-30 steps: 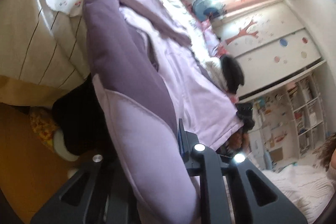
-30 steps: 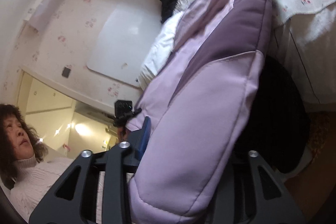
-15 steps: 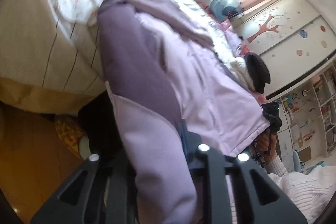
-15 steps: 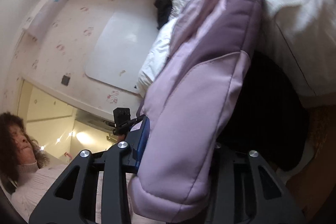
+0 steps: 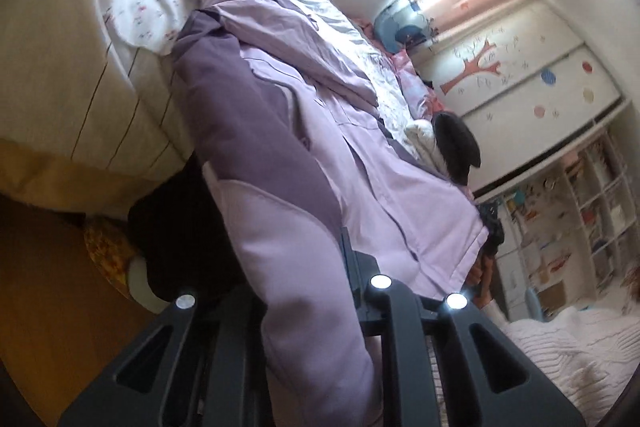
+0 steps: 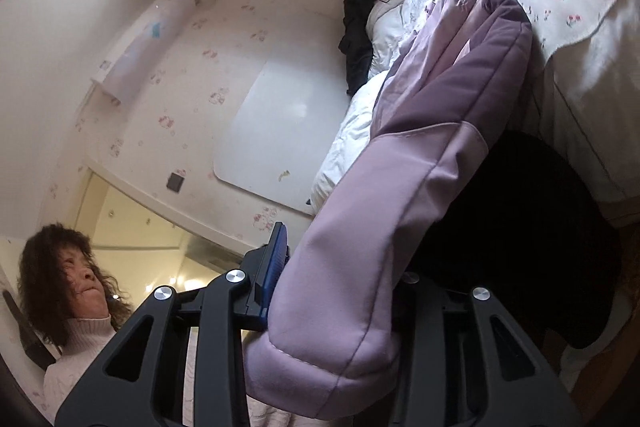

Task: Fold large clothes
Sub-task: 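Fold the held jacket edge over onto the other half with both grippers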

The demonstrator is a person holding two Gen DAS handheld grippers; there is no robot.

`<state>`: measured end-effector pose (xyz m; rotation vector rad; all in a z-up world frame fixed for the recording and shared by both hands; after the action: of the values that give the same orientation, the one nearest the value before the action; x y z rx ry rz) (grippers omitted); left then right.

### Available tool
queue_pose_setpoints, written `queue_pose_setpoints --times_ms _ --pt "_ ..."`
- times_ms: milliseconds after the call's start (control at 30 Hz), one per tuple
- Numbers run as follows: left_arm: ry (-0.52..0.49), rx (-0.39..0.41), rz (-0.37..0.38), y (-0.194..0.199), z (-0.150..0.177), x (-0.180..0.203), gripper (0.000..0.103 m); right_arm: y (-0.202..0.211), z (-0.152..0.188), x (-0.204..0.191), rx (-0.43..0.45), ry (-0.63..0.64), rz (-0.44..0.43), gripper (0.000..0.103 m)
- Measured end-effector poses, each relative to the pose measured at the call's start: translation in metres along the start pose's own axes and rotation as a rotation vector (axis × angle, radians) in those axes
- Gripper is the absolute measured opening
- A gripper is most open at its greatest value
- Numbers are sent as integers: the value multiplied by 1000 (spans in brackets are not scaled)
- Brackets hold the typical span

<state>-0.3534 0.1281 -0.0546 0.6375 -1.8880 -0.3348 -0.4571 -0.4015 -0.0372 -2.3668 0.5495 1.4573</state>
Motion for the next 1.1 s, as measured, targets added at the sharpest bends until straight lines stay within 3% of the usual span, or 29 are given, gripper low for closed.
queue_pose_setpoints --times_ms 133,333,567,800,1100 --pt "-8 38 24 9 -11 14 17 1 -16 -11 34 26 -35 35" --pt "-15 144 90 29 -57 38 17 -4 -49 -42 74 89 -74 35" --pt "-35 207 121 35 -97 59 17 -13 -82 -57 108 125 -102 35" --pt "-5 259 151 34 -132 62 17 -26 -121 -65 138 149 -131 35" --pt "31 319 151 21 -202 62 17 -58 -192 -73 173 171 -130 35"
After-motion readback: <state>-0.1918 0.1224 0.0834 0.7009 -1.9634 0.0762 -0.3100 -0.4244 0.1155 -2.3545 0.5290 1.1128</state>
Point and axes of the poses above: each gripper's, at about its wrist camera, not at the fingertips, and y roughly against the way its jaws point, x to its right, z to its underside, the point moved 8 cm from there along -y, roughly the way its jaws point, and after that the axes turned 3 degrees about y, right-handed, at the moved point
